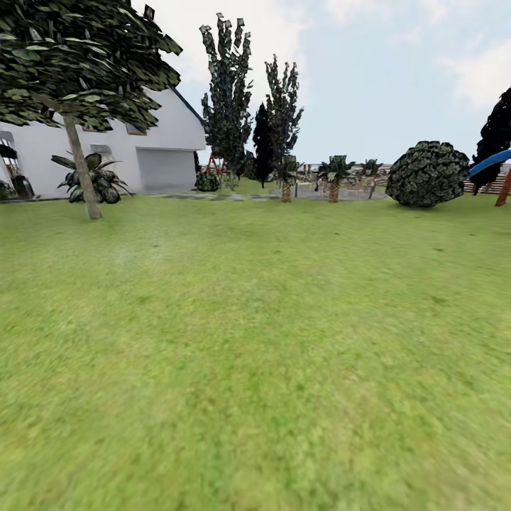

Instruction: Take the three Easter eggs out of the wicker basket on the lawn in the garden, then place them on the lawn next to a single tree (choose any tree) so that all three eggs are next to the same tree and none are left in the basket.

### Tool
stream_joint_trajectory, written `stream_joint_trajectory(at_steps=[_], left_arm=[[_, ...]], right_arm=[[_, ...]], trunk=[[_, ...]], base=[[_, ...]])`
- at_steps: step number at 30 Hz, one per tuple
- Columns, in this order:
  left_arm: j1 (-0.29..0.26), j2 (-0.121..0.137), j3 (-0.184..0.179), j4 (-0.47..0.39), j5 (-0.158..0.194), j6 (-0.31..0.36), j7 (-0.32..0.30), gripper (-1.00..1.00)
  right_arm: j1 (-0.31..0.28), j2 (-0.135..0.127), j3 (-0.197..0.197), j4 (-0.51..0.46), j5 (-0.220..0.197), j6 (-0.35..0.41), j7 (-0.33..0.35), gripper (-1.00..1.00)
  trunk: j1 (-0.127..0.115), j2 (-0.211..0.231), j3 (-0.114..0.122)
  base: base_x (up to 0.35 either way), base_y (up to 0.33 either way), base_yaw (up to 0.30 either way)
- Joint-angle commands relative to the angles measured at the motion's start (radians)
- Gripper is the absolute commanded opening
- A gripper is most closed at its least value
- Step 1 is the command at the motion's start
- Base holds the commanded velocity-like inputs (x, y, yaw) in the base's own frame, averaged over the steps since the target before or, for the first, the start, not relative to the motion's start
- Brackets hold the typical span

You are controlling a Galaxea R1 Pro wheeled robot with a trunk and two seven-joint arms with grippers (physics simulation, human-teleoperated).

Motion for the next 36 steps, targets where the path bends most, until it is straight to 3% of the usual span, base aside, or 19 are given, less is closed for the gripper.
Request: stream_joint_trajectory(at_steps=[1, 5, 14, 21, 22, 36], left_arm=[[-0.006, 0.006, -0.006, -0.006, -0.006, -0.006, -0.006, 1.00], [-0.008, 0.025, -0.008, -0.006, -0.002, -0.009, -0.005, 1.00], [-0.008, 0.025, -0.008, -0.006, -0.002, -0.009, -0.005, 1.00], [-0.006, 0.020, 0.004, -0.006, 0.001, -0.012, -0.003, 1.00], [-0.006, 0.020, 0.005, -0.006, 0.001, -0.012, -0.003, 1.00], [-0.006, 0.020, 0.006, -0.006, 0.001, -0.015, -0.003, 1.00]], right_arm=[[0.000, 0.006, -0.006, -0.006, -0.006, 0.000, -0.001, 1.00], [0.000, 0.019, -0.028, -0.012, -0.028, -0.001, -0.004, 1.00], [0.000, 0.019, -0.035, -0.012, -0.075, -0.001, -0.004, 1.00], [0.000, 0.010, -0.069, -0.010, -0.041, -0.001, 0.007, 1.00], [0.000, 0.010, -0.125, -0.010, -0.017, -0.001, 0.008, 1.00], [0.000, 0.009, -0.129, -0.010, -0.015, -0.002, 0.014, 1.00]], trunk=[[0.000, 0.000, 0.000], [0.000, 0.000, 0.000], [0.000, 0.000, 0.000], [0.000, 0.000, 0.000], [0.000, 0.000, 0.000], [0.000, 0.000, 0.000]], base=[[0.000, 0.000, 0.000], [0.000, 0.000, 0.000], [0.000, 0.000, 0.000], [0.000, 0.000, -0.185], [0.000, 0.000, -0.286], [0.000, 0.000, -0.293]])
